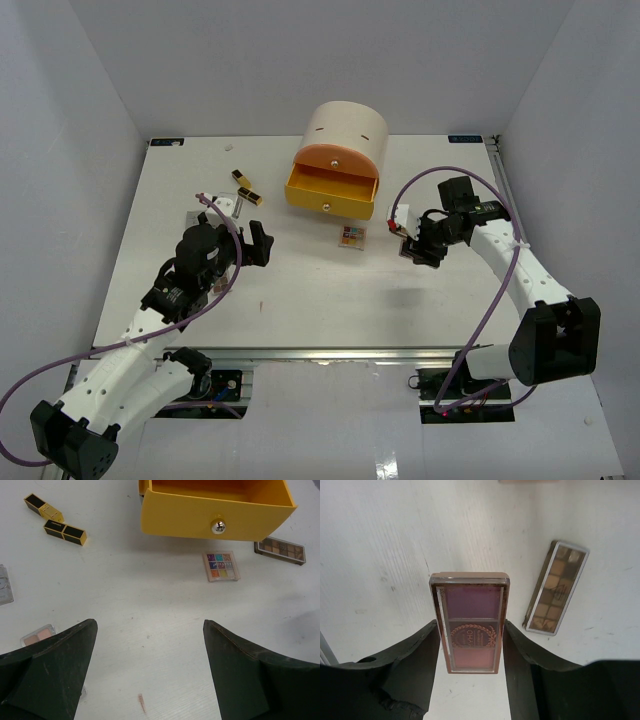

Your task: Organize the makeup

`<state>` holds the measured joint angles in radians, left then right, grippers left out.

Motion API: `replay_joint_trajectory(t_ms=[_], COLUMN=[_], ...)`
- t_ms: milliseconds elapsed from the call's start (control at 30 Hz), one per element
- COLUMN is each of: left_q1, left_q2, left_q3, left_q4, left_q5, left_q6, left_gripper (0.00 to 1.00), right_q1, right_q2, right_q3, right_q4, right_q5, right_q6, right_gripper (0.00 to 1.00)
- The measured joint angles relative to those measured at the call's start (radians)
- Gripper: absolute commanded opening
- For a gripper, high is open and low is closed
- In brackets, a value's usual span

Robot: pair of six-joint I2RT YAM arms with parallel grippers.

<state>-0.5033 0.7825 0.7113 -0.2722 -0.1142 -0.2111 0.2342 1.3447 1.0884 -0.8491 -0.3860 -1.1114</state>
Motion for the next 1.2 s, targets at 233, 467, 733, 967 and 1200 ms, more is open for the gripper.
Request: replay_joint_trajectory(t_ms=[233,467,733,967,1200], left_q1=[0.003,0.003,0.004,0.005,0.011], left_q2=[0.001,0.001,0.001,0.001,-0.001], left_q3=[0.000,0.000,0.000,0.000,0.000], left_q4=[-0.006,-0.006,-0.008,-0.009,-0.012], left_q5=[-0.007,-0.009,-0.013,-0.023,-0.025], left_q6=[-0.003,-0.005,-0.007,-0.007,-0.007], left_gripper=[0.98,0.98,0.98,0.98,0.98], right_q1=[0.091,0.194,0.381,0.493,0.510], right_q2=[-0.021,0.022,0.145,0.330,0.364], right_q3=[0.119,0.270,0.391,0.498,0.498], right_q4=[-0.032,0.005,0.248,0.418,0.560], right_q5=[-0.070,-0.047,0.205,0.556,0.755], right_q6=[0.086,0.230,0.424,0.500,0.477], right_gripper=[0.17,0.15,0.12,0.10,0.17])
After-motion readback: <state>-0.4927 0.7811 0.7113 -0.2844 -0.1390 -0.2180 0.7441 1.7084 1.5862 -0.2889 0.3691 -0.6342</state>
